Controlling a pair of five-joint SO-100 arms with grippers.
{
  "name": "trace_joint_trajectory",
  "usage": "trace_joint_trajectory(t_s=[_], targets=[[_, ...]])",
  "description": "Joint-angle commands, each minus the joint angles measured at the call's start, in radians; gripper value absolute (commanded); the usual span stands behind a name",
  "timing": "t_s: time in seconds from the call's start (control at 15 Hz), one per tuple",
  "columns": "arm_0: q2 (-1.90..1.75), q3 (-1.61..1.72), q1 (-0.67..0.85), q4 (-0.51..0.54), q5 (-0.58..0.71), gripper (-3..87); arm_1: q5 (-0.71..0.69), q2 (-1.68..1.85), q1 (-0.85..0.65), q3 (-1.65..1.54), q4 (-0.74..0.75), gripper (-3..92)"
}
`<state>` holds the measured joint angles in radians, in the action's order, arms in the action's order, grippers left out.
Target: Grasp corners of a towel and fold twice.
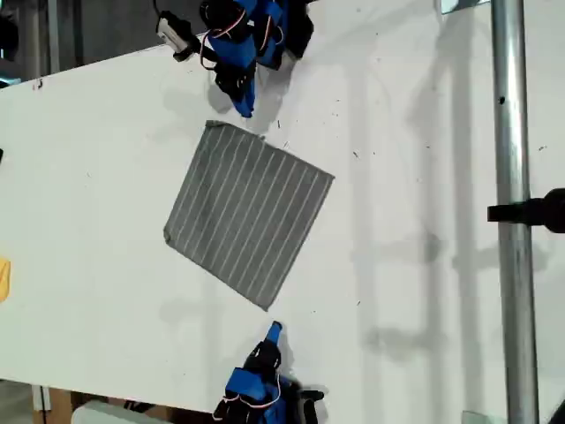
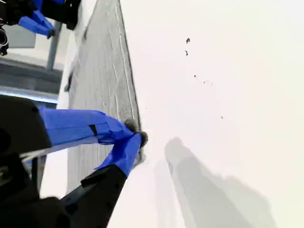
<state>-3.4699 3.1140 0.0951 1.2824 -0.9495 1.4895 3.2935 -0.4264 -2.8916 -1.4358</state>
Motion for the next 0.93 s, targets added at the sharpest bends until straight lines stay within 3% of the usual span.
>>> trace_joint_trajectory(t_s=[0.0, 0.67, 0.87], targets=[[-0.005, 0.006, 0.160, 0.008, -0.718, -2.6, -0.114, 0.002, 0.037, 0.008, 0.061, -0.3], [-0.005, -0.006, 0.144, 0.020, -0.709, -2.9, -0.115, 0.002, 0.078, 0.078, 0.012, -0.3], [-0.003, -0.086, 0.164, 0.052, -0.681, -2.9, -0.144, -0.049, 0.132, 0.181, 0.087, -0.3]])
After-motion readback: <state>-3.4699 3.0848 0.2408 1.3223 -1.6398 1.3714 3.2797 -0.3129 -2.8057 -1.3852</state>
